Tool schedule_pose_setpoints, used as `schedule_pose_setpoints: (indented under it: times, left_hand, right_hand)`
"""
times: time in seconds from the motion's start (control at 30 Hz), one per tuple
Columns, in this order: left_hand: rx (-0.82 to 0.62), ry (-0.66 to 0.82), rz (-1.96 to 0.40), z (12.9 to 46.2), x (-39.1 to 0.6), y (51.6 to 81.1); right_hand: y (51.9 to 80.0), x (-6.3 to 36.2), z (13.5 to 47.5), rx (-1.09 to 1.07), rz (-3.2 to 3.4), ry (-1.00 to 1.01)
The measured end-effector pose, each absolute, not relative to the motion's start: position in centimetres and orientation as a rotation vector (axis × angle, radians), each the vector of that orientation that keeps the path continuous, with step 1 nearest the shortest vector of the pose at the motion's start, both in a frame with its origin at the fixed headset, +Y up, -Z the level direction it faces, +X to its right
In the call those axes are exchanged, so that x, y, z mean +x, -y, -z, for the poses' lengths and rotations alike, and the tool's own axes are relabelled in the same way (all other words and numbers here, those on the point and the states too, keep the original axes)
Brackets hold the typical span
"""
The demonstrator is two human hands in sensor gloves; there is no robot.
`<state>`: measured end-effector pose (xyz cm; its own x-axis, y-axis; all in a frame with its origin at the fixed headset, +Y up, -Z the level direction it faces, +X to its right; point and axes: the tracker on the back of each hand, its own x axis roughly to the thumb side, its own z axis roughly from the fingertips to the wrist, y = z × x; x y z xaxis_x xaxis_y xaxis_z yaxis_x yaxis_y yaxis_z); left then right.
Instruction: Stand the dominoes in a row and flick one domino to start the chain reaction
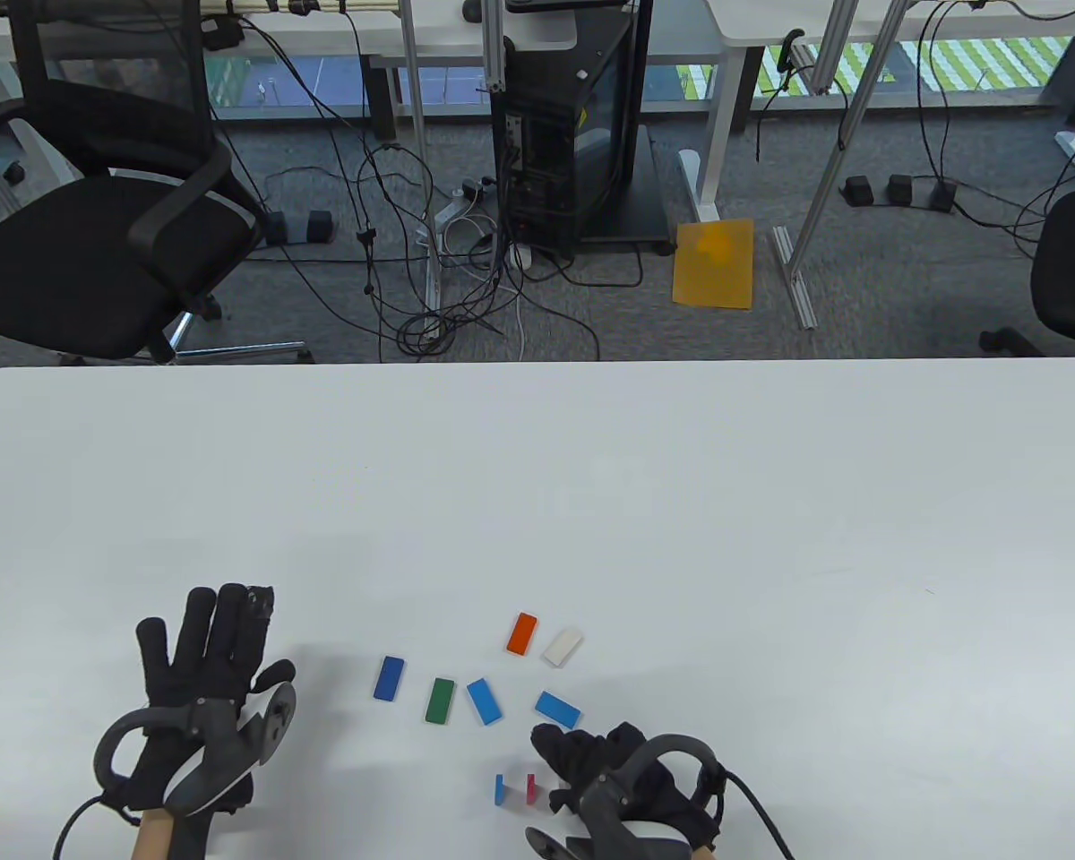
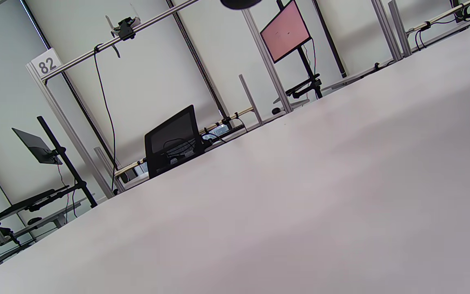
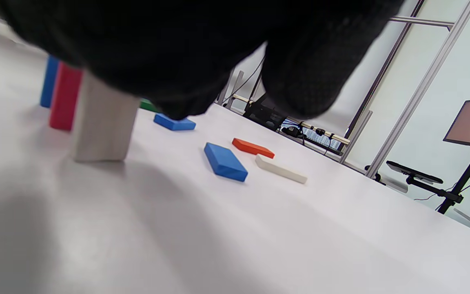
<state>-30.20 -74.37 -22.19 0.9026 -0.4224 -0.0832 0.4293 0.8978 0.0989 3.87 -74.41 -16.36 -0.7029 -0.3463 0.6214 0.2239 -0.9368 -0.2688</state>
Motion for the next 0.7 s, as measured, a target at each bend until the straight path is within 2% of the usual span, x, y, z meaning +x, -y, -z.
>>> schedule_pose_setpoints:
  times: [0.7]
  left_hand:
    - [0.14,-0.054,0.444,22.18,-30.1,74.46]
  right_hand:
    - [74.61,4.04,16.49,-1.032,2.642,-0.199]
